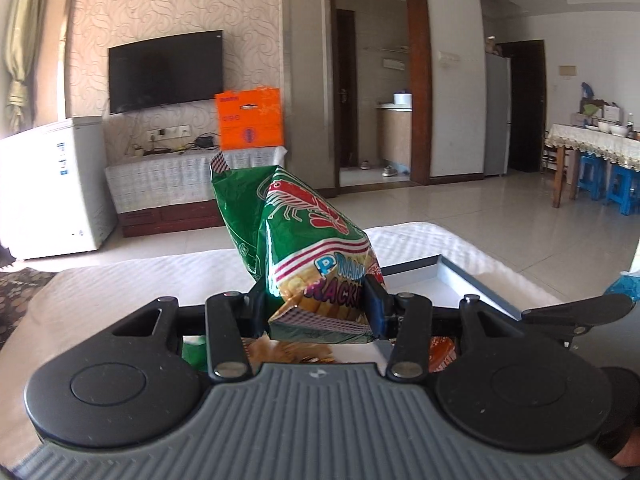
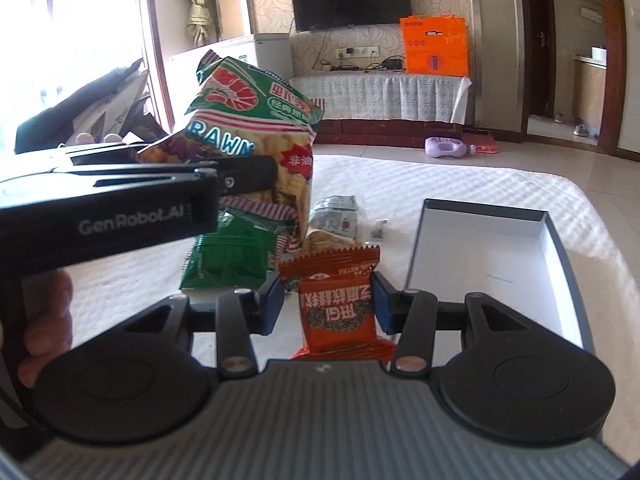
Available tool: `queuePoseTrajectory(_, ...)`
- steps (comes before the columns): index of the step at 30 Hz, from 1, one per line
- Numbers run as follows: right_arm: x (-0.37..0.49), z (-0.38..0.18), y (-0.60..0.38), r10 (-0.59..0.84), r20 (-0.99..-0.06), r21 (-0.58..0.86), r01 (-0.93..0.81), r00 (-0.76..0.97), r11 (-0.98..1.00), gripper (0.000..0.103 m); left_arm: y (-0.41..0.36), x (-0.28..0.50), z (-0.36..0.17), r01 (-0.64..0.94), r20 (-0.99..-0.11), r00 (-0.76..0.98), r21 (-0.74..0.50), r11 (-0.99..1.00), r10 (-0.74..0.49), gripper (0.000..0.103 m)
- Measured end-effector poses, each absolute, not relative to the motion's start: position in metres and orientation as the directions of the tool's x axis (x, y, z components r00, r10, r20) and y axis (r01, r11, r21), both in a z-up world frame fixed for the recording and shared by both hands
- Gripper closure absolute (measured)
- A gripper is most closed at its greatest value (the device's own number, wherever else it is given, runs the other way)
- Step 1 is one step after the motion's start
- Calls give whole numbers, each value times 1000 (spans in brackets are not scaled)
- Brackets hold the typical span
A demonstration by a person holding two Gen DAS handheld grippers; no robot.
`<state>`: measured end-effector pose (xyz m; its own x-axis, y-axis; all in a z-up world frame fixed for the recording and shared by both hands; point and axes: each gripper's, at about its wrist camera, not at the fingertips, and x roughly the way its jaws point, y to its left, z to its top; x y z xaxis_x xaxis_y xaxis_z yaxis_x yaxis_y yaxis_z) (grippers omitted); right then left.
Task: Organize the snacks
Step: 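Lift and carry both held snacks over the dark box tray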
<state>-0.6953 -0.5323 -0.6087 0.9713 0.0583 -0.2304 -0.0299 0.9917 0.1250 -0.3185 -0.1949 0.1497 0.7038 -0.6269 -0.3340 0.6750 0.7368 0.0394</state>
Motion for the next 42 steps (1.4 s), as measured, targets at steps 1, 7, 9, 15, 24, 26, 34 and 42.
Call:
queuePoseTrajectory(1, -696, -610, -537, 49, -232, 129, -19, 972, 991, 53, -201, -319, 149, 681, -335, 699, 42, 731, -632, 50)
queuePoseTrajectory(7, -706, -617, -567, -10, -247, 153, 49, 969, 987, 54, -233, -323, 143, 733, -346, 647, 35, 680, -680, 50)
queuePoseTrajectory(9, -708, -621, -576, -25, -255, 165, 69, 967, 984, 53, -245, -328, 140, 746, -349, 633, 35, 665, -691, 50)
queuePoseTrajectory(15, -716, -636, -594, -75, -295, 159, 127, 953, 979, 54, -274, -338, 127, 773, -378, 591, 15, 634, -713, 50)
queuePoseTrajectory(24, -726, -653, -619, -116, -339, 149, 176, 933, 973, 54, -302, -339, 100, 793, -436, 541, -19, 609, -719, 50)
queuePoseTrajectory(26, -726, -656, -624, -124, -350, 143, 184, 928, 972, 54, -307, -336, 95, 803, -444, 517, -44, 595, -731, 50)
queuePoseTrajectory(34, -722, -665, -631, -116, -398, 147, 188, 910, 971, 54, -318, -311, 66, 825, -526, 448, -68, 561, -723, 50)
queuePoseTrajectory(42, -722, -673, -636, -138, -440, 129, 215, 888, 968, 54, -334, -303, 44, 815, -569, 471, -11, 579, -674, 50)
